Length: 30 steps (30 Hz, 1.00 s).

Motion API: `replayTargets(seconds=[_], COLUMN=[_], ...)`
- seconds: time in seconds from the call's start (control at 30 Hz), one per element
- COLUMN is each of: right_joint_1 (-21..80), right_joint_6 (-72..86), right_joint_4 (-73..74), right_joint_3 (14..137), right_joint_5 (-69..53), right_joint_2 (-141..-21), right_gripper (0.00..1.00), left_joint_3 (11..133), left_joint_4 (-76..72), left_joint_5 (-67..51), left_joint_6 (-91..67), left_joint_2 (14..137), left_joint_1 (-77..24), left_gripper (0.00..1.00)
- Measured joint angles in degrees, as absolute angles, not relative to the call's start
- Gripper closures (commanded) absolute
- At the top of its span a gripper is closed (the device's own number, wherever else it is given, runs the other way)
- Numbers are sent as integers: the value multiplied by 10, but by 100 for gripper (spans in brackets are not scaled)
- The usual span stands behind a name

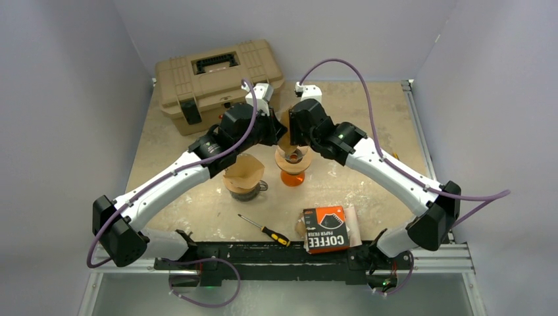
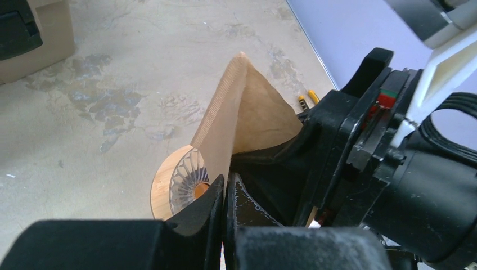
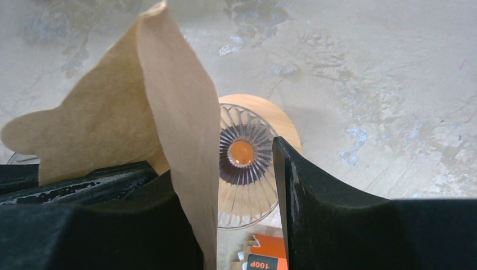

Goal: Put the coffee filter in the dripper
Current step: Place the coffee filter in the coffee dripper.

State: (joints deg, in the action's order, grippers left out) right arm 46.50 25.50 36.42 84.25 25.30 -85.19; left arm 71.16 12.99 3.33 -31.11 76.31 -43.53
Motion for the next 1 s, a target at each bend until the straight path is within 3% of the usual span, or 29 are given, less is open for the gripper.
replayTargets(seconds=[0.7, 1.0], right_joint_1=[465, 464], right_joint_6=[276, 276], right_joint_4=[406, 409], right_joint_3=[846, 846], right_joint_5=[275, 250], right_joint_2=[-851, -849], right_gripper=[55, 47], left_joint_3=[737, 747], left_joint_4=[211, 222], left_joint_5=[87, 76], left_joint_6=[-291, -293], left_joint_2=[763, 773], left_joint_1=[-436, -436], left_gripper=[100, 100])
